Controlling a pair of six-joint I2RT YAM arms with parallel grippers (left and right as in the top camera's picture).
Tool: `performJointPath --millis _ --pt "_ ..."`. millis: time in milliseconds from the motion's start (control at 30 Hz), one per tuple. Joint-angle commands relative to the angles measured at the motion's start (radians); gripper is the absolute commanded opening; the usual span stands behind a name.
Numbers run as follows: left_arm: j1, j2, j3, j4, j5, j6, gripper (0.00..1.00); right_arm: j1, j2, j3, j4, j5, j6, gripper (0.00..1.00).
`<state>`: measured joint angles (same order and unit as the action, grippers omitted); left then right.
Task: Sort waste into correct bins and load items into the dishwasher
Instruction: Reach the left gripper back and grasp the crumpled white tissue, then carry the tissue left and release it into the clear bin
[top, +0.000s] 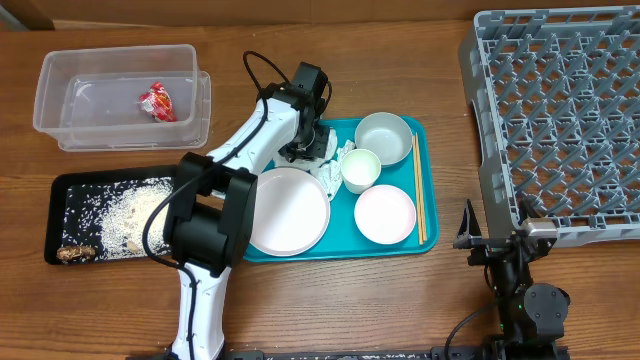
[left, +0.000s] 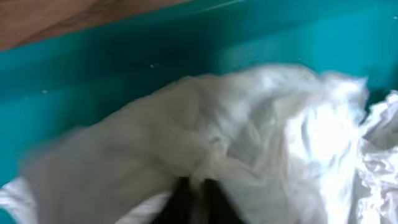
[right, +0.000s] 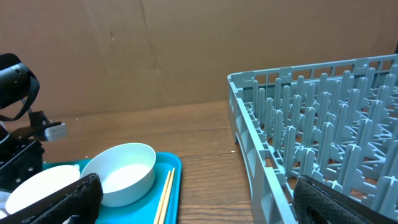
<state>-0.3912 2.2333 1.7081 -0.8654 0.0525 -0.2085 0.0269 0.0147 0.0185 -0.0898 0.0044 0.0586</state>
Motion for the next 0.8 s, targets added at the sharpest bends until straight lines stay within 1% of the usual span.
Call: performJointPath --millis 0,167,367,533,767 --pt "0.005 -0.005 0.028 -0.003 0.014 0.001 0.04 0.000 -0.012 -0.011 0.006 0.002 -0.003 1.00" --pt "0.041 -0.090 0.147 -0.059 -0.020 -0.070 0.04 0.000 -0.012 -0.011 0.006 0.002 -0.003 1.00" --pt "0.124 -0.241 0.305 -0.095 -0.157 -0.173 0.04 0.000 -0.012 -0.011 0.006 0.002 -0.003 1.00" --pt "0.233 -0.332 0.321 -0.092 -0.282 -0.273 0.04 0.000 -0.012 -0.011 0.006 0.002 -0.003 1.00" --pt "0.409 -0.289 0.313 -0.100 -0.351 -0.316 0.05 0.000 -0.012 -0.011 0.006 0.002 -0.003 1.00"
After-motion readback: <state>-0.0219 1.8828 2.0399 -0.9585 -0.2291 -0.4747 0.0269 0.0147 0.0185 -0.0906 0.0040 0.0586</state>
